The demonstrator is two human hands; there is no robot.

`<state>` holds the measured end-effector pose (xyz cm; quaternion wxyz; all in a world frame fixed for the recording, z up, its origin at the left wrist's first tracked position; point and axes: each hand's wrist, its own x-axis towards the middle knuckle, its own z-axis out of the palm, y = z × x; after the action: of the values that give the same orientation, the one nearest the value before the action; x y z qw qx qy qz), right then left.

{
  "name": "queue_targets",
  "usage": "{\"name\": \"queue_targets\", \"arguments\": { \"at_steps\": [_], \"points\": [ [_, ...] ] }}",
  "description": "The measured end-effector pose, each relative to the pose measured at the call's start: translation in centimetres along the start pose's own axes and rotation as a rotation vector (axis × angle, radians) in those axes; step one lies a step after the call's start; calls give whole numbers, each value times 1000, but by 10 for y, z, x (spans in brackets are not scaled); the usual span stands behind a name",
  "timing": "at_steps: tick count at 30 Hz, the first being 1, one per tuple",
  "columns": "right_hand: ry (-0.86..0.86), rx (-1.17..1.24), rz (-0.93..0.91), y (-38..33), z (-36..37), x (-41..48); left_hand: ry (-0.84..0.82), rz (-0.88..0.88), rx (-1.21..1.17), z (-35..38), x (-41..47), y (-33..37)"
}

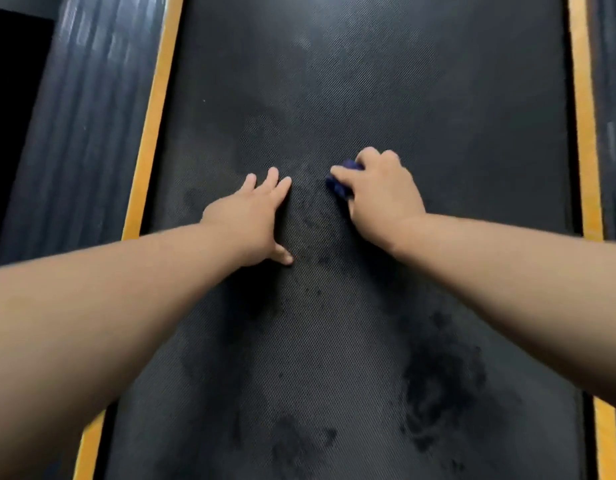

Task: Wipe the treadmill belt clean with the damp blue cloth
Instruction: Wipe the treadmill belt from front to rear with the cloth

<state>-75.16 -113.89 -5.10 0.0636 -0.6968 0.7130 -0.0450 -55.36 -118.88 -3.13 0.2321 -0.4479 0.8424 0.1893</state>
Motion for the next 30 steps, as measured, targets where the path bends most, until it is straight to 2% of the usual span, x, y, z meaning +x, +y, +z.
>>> {"name": "queue_targets", "arguments": {
  "at_steps": [4, 6, 7, 10, 13, 15, 17, 19, 21, 23, 25, 27, 30],
  "points": [
    [-39, 114, -210, -13, 1, -84, -43, 22, 150, -13, -6, -33],
    [-67, 93, -312, -6, 3, -93, -80, 3, 117, -6, -9, -39],
    [-44, 83, -306, -2, 2, -79, -78, -3, 108, -2, -8, -39],
    [85, -4, -31, 2, -1, -6, -71, -8, 96, -3, -3, -38],
    [-3, -31, 107, 1, -7, 41, -77, -16, 87, -1, -3, -39],
    [-66, -18, 30, -5, -13, 24, -77, -19, 58, -1, -4, -38],
    [-80, 35, -132, -14, -12, -22, -61, -11, 26, -1, -4, -40],
    [-170, 128, -287, -28, -10, -71, -57, -8, 9, -1, -5, -43],
    [-213, 106, -377, -23, -6, -78, -44, -3, 14, 1, -5, -45],
    [-158, 82, -293, -18, -11, -40, -33, 7, 19, 0, -3, -44],
    [13, 51, -134, -10, -11, 14, -40, 7, 15, -1, -5, -42],
    [29, 49, -12, -9, -11, 43, -41, 6, 25, 0, -6, -43],
    [-25, 65, -92, -19, -8, 8, -49, -8, 17, 0, -6, -42]
  ]
}}
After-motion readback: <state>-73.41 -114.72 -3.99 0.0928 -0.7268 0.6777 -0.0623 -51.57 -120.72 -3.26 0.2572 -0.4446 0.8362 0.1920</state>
